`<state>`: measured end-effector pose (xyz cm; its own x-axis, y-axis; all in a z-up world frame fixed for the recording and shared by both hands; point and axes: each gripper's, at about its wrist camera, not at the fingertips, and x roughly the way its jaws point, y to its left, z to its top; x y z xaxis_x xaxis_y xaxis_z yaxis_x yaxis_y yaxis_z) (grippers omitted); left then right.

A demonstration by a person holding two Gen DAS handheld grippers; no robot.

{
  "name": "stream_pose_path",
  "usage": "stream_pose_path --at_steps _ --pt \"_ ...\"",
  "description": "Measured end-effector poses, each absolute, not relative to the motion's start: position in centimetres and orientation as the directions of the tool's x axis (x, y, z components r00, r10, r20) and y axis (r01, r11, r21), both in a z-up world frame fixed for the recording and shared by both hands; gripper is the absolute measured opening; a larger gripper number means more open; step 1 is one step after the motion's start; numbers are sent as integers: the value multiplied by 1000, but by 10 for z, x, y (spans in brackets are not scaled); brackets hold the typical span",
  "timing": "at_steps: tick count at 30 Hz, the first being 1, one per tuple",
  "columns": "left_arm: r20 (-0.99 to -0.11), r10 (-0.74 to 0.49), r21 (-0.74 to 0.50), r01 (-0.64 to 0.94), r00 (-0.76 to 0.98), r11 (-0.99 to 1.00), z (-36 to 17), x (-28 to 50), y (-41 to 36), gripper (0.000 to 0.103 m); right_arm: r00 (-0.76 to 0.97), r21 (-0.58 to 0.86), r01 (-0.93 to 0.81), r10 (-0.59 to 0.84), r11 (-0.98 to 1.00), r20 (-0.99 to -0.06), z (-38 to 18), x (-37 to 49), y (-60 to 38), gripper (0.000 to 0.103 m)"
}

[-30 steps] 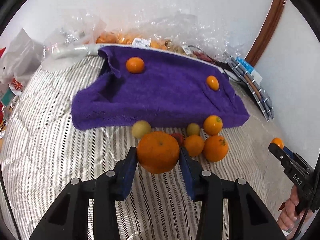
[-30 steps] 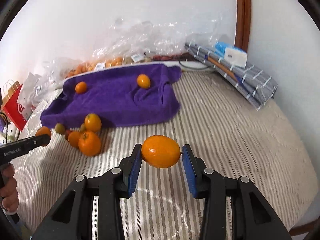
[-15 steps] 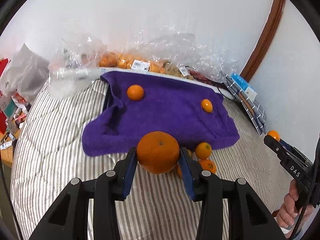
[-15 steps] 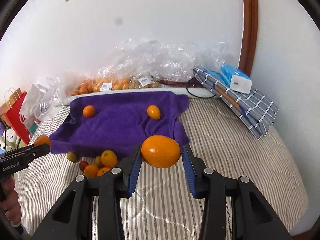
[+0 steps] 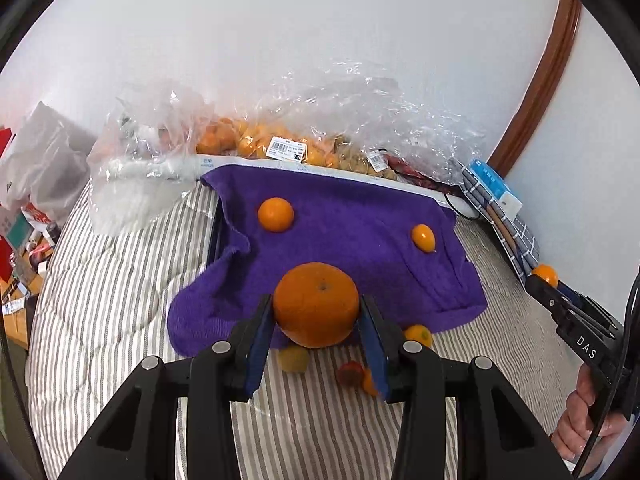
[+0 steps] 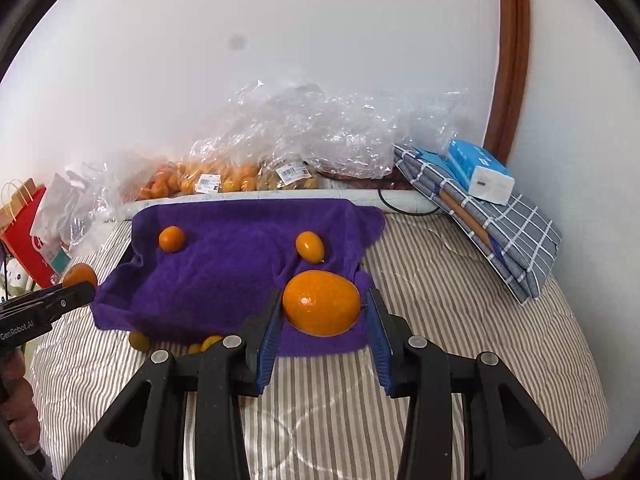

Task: Organize fruits
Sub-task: 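Carry both oranges onto the towel beside the earlier ones and open both tools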

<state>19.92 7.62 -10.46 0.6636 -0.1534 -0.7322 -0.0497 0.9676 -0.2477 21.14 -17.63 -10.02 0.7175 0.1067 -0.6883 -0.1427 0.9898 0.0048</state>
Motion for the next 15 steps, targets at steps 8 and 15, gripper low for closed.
stream_pose_path --at_steps 8,15 --pt "-731 -152 -243 -46 665 969 -106 230 81 40 709 13 -152 118 988 -695 -108 241 -167 40" --pt "-734 -160 -249 -42 659 967 -116 257 85 40 688 9 -155 114 988 -717 -123 267 -157 40"
